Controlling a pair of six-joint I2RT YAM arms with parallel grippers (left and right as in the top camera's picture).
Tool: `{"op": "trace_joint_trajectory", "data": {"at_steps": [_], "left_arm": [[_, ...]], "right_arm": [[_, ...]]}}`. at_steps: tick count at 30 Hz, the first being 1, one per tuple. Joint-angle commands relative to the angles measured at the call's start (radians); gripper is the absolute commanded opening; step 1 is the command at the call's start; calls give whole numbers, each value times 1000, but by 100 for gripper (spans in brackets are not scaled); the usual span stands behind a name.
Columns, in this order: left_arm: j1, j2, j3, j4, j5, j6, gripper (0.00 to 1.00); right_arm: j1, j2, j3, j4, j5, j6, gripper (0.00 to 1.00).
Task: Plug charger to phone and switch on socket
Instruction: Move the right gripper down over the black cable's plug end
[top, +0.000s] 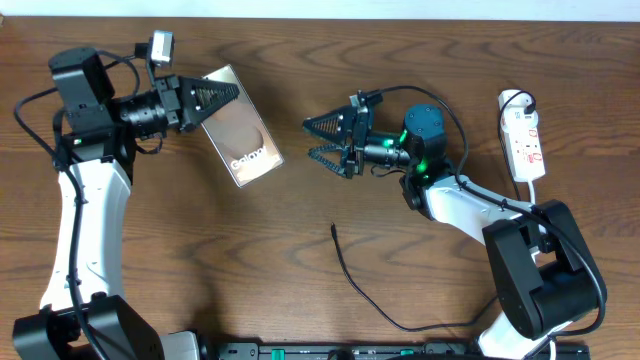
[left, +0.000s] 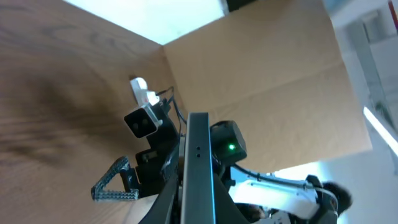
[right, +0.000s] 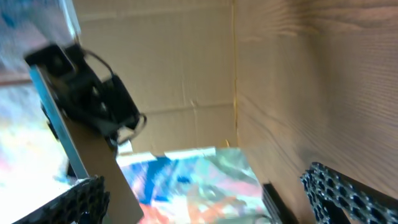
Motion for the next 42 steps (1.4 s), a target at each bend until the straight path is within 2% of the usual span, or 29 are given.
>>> {"op": "trace_joint_trajectory", "data": {"at_steps": [1, 5, 11, 15, 18, 21, 24, 27, 31, 36, 42], "left_arm": [[5, -11, 0, 32, 72, 37, 8], [27, -11, 0, 36, 32, 32, 8], [69, -10, 0, 37, -19, 0, 7], [77, -10, 0, 37, -37, -1, 8], [77, -10, 0, 35, -72, -1, 7], [77, -9, 0, 33, -87, 0, 8], [77, -9, 0, 29, -101, 0, 8], [77, -9, 0, -19, -155, 0, 7], [77, -9, 0, -165, -274, 51, 7], [77, -9, -2, -279, -310, 205, 7], [77, -9, -2, -315, -370, 217, 8]], "right_arm": [[-22, -11, 31, -1, -90, -100, 99], [-31, -11, 54, -48, -120, -136, 99], [-31, -11, 100, -223, -98, -260, 99], [-29, -11, 169, -426, -62, -386, 99], [-28, -11, 249, -676, 15, -532, 99], [-27, -11, 361, -1022, 155, -698, 99], [-9, -11, 497, -1409, 421, -811, 99], [13, -11, 557, -1597, 602, -824, 99], [58, -9, 568, -1736, 722, -827, 98], [133, 11, 566, -1853, 843, -810, 97], [256, 48, 553, -1899, 925, -751, 97]]}}
